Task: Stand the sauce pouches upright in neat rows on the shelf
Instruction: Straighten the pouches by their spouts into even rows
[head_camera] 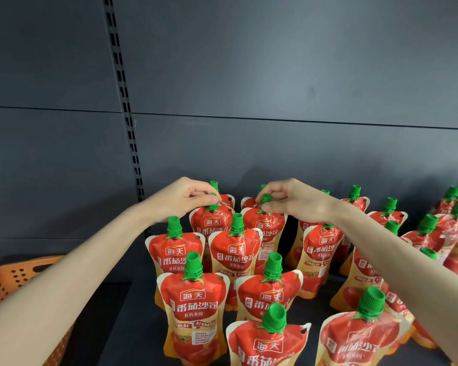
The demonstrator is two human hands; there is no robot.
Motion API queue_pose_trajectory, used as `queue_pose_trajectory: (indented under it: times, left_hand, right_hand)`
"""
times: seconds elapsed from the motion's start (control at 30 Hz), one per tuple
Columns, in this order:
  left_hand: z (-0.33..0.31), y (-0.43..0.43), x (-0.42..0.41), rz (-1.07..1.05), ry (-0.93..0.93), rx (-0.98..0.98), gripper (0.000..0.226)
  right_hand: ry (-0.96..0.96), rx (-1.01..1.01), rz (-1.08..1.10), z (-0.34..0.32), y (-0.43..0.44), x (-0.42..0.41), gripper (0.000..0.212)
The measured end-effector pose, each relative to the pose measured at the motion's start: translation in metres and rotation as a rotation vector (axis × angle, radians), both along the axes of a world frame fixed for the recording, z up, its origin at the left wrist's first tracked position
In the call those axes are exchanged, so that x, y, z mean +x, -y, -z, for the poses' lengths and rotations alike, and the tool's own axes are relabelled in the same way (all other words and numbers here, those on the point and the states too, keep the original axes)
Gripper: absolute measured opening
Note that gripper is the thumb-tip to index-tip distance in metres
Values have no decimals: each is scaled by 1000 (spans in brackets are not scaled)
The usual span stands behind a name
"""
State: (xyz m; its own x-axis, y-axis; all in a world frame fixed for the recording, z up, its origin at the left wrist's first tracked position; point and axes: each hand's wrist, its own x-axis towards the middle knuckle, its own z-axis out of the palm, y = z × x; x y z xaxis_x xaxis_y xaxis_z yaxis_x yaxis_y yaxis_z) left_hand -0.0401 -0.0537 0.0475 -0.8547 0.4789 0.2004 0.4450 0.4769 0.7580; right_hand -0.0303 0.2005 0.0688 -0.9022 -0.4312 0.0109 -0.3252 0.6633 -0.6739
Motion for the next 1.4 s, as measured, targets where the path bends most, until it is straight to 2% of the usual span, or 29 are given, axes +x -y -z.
queue_pose_trajectory:
  times: [0.73,0.97,1.27,1.4]
  left_hand:
    - [-1,1,1,-5,16,-62,19]
    - [-5,2,9,-14,22,12,19]
    - [-11,21,45,-181,-135,243,23]
    - [0,29,62,-167,-120,277,25]
  right_hand:
    - [-8,22,7,-2,1,1,24]
    - [-79,13,21,-6,1,8,30]
    - [-349,-45,32,-15,3,33,20]
    - [-317,-103,-26,-19,13,38,15]
